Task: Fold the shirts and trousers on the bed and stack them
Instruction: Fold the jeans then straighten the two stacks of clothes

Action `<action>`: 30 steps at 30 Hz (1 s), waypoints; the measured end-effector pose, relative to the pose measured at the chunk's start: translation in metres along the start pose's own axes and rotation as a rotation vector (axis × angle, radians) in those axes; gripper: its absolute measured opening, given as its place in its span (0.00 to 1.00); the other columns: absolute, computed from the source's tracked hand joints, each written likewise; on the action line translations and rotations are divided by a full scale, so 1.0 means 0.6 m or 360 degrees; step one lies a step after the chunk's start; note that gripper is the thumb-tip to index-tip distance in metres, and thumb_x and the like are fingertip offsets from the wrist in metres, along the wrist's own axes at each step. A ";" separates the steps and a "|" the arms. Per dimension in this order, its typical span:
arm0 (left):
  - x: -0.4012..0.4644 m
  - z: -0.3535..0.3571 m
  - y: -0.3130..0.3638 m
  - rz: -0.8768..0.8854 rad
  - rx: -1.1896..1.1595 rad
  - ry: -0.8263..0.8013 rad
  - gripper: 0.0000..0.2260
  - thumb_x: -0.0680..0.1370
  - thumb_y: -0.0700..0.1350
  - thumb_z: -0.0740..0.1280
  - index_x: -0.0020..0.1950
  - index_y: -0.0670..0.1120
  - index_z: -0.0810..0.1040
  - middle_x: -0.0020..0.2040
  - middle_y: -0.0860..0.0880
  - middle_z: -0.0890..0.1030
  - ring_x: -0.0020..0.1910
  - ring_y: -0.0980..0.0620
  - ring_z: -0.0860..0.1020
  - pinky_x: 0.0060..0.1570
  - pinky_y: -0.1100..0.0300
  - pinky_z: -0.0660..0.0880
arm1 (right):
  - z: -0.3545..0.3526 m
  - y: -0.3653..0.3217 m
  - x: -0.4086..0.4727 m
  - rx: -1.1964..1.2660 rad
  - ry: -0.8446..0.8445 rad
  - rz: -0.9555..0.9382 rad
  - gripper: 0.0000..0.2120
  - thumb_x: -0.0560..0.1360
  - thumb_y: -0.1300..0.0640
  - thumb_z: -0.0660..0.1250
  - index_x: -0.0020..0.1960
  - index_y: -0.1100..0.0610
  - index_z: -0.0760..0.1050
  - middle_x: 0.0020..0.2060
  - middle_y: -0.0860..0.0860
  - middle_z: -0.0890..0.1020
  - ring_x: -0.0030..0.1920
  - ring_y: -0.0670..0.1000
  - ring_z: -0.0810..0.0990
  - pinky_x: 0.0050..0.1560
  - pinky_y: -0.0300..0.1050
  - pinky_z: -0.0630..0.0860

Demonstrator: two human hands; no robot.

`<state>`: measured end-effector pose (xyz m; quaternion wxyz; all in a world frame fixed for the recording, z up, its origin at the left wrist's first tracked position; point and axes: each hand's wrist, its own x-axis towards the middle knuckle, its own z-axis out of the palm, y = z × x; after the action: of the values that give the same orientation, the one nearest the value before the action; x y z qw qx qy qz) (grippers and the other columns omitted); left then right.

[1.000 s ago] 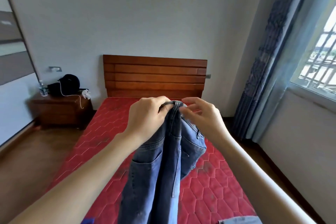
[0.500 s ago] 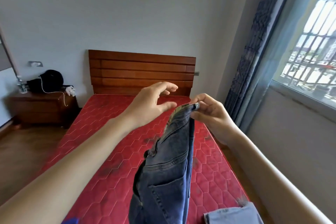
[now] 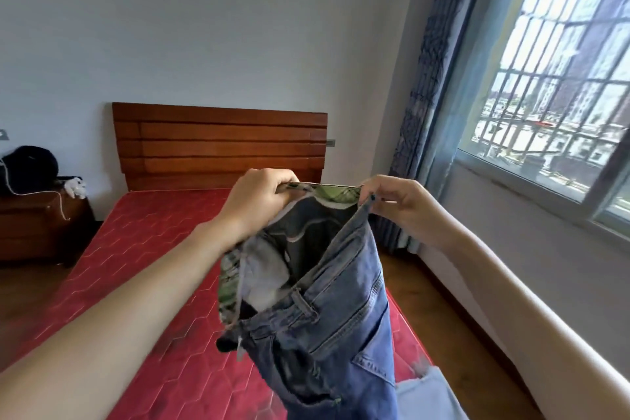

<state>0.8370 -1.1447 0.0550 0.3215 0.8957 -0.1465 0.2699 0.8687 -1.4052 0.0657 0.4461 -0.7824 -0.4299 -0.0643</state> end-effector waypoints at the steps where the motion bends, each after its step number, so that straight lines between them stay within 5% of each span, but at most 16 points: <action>1: 0.006 -0.003 0.008 0.0000 0.0038 0.0079 0.08 0.76 0.51 0.70 0.42 0.48 0.82 0.26 0.56 0.73 0.25 0.59 0.67 0.28 0.62 0.62 | 0.003 0.006 -0.005 -0.0168 0.0020 0.0012 0.14 0.75 0.64 0.65 0.45 0.45 0.79 0.45 0.44 0.83 0.48 0.47 0.82 0.51 0.44 0.78; 3: 0.018 -0.010 0.022 0.0027 0.0112 0.0179 0.04 0.77 0.43 0.70 0.43 0.45 0.83 0.28 0.55 0.74 0.26 0.57 0.69 0.28 0.64 0.62 | 0.013 0.019 -0.020 -0.0244 0.0079 0.0106 0.21 0.76 0.69 0.62 0.45 0.43 0.80 0.46 0.45 0.84 0.49 0.52 0.83 0.53 0.56 0.79; 5: 0.026 -0.014 0.033 0.0066 0.0224 0.0205 0.04 0.77 0.40 0.69 0.44 0.44 0.83 0.30 0.53 0.76 0.30 0.50 0.74 0.31 0.61 0.65 | 0.037 0.022 -0.033 -0.0103 0.0140 0.0278 0.14 0.76 0.60 0.62 0.47 0.43 0.81 0.45 0.46 0.84 0.46 0.60 0.82 0.49 0.62 0.77; 7: 0.030 -0.017 0.045 0.0086 0.0289 0.0253 0.05 0.77 0.41 0.68 0.44 0.45 0.82 0.32 0.52 0.77 0.34 0.46 0.76 0.35 0.58 0.67 | 0.073 0.022 -0.039 -0.0052 0.0321 0.0392 0.08 0.73 0.45 0.66 0.51 0.44 0.77 0.43 0.43 0.83 0.42 0.52 0.82 0.45 0.56 0.78; 9: 0.032 -0.021 0.054 0.0100 0.0307 0.0319 0.05 0.77 0.41 0.68 0.42 0.45 0.82 0.31 0.51 0.78 0.34 0.46 0.78 0.35 0.58 0.69 | 0.117 0.023 -0.038 -0.0308 0.0512 0.0431 0.20 0.68 0.39 0.70 0.55 0.41 0.68 0.44 0.43 0.81 0.40 0.47 0.80 0.42 0.49 0.77; 15: 0.024 -0.068 0.039 -0.0021 0.0446 0.0412 0.06 0.75 0.40 0.66 0.39 0.46 0.79 0.30 0.48 0.80 0.36 0.44 0.80 0.40 0.51 0.76 | 0.158 0.057 -0.012 -0.0994 0.0642 0.0451 0.38 0.71 0.66 0.61 0.74 0.45 0.49 0.37 0.52 0.80 0.32 0.58 0.75 0.33 0.46 0.66; 18: 0.012 -0.102 0.012 -0.0104 0.0483 0.0454 0.06 0.75 0.39 0.66 0.38 0.46 0.78 0.28 0.48 0.79 0.36 0.42 0.80 0.40 0.48 0.76 | 0.142 0.082 0.000 -0.1094 0.0544 0.0646 0.31 0.73 0.62 0.62 0.74 0.48 0.60 0.40 0.54 0.82 0.38 0.60 0.78 0.36 0.46 0.67; 21: -0.003 -0.132 -0.017 -0.0195 0.0556 0.0516 0.04 0.75 0.38 0.67 0.43 0.44 0.81 0.35 0.45 0.81 0.40 0.40 0.80 0.41 0.49 0.76 | 0.124 0.104 0.012 -0.0930 0.0412 0.0798 0.12 0.73 0.59 0.64 0.54 0.50 0.79 0.42 0.54 0.83 0.45 0.61 0.80 0.38 0.44 0.68; 25: -0.038 -0.179 -0.067 -0.0338 0.0734 0.0381 0.10 0.72 0.32 0.67 0.45 0.45 0.83 0.37 0.48 0.79 0.41 0.43 0.78 0.40 0.57 0.68 | 0.085 0.120 0.038 -0.0796 0.0349 0.0713 0.12 0.70 0.61 0.66 0.50 0.50 0.83 0.44 0.51 0.85 0.47 0.57 0.81 0.43 0.43 0.73; 30: -0.084 -0.214 -0.125 -0.0378 0.0837 0.0167 0.09 0.70 0.31 0.70 0.45 0.44 0.78 0.38 0.45 0.81 0.40 0.41 0.78 0.40 0.55 0.69 | 0.040 0.116 0.089 -0.0889 0.0275 0.0557 0.12 0.70 0.62 0.68 0.48 0.48 0.82 0.43 0.51 0.84 0.45 0.55 0.80 0.44 0.43 0.73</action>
<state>0.7790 -1.0000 0.0717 0.1148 0.9440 0.0511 0.3051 0.9462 -1.3704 0.0326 0.2535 -0.9279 -0.2155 -0.1682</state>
